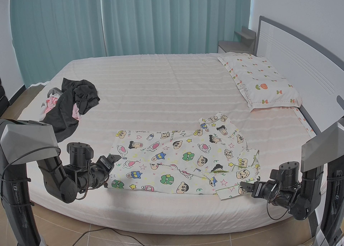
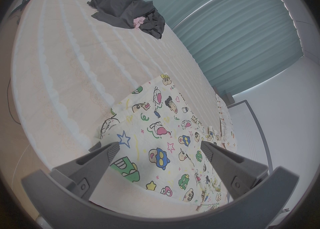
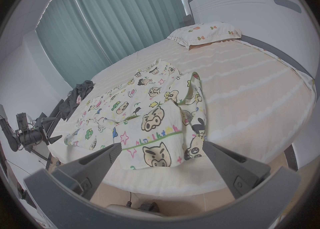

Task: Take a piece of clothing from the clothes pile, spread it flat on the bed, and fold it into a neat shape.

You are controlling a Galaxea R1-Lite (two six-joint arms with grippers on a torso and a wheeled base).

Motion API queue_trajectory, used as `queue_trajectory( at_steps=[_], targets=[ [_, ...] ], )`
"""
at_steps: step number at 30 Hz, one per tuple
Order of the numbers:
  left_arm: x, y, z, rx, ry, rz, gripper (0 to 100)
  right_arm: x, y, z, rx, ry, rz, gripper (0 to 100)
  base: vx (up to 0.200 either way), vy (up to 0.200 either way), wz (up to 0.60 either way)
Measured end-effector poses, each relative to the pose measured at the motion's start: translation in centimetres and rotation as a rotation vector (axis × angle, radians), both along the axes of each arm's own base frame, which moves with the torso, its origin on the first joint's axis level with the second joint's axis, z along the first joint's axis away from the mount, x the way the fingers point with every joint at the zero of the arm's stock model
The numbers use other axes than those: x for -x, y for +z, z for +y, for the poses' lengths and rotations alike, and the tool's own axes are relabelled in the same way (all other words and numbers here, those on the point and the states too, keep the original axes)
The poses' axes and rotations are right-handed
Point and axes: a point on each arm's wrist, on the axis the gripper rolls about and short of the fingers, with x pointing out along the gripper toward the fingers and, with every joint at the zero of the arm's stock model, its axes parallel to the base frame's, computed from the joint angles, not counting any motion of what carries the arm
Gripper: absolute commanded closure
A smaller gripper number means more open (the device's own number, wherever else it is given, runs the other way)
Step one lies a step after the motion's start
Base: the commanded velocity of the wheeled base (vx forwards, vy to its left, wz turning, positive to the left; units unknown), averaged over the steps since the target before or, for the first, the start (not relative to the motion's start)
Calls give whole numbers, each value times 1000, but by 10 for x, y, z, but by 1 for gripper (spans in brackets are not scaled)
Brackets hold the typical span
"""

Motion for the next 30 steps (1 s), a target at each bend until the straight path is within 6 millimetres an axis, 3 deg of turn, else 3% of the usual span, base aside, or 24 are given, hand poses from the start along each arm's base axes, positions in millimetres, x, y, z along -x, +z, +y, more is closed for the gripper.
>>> queue_trajectory(
  at_steps=[10,16,30],
  targets=[
    [0,0,0,0,-1,0,0,-14,-9,4,-29,16,-10,0,0,0,0],
    [1,0,0,0,-2,0,0,-14,3,-5,-45,-17,-38,0,0,0,0],
    [3,1,1,4,-3,-18,0,-13,19,-11,-95,-60,-80,0,200,0,0]
  ],
)
